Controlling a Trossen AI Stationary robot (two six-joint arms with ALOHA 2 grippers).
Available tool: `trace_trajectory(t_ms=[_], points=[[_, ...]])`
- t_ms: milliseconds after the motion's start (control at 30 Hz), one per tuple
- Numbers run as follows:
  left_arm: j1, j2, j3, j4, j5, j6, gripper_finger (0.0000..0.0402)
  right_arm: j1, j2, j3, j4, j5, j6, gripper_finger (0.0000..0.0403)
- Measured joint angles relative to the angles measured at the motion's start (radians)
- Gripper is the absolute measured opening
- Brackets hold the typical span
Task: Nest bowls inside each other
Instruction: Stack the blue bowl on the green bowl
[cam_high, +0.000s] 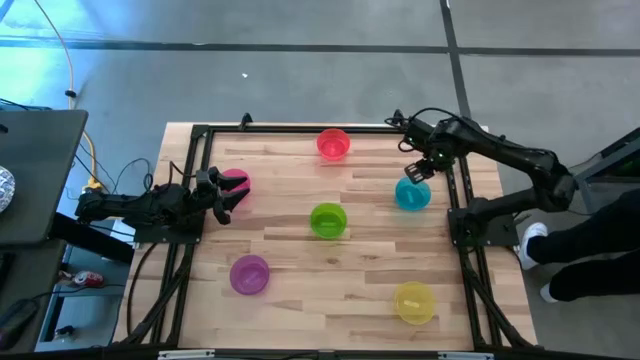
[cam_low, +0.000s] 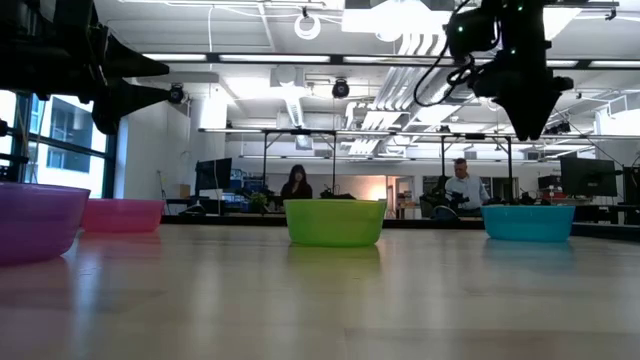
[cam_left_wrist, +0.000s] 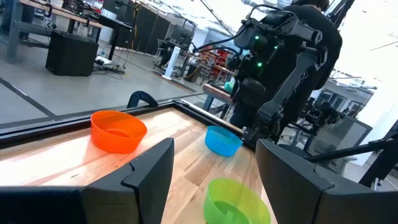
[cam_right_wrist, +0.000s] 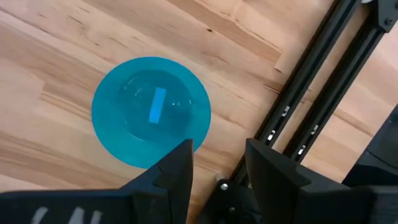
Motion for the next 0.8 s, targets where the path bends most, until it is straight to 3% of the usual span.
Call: trace_trajectory(t_ms=[267,500,800], points=[[0.0,0.0,0.0,0.0,0.0,-0.006,0.0216,-0.058,0.09,0.0,0.004,0.007,-0.058,0.014],[0.0,0.0,0.0,0.0,0.0,-0.001,0.0216,-0.084,0.157,0.0,0.082,0.005,-0.302,0.014],[0.0,0.0,0.0,0.0,-0.003,-0.011,0.0216,-0.091,0.196,0.0,0.14,-0.11,-0.628,0.014]])
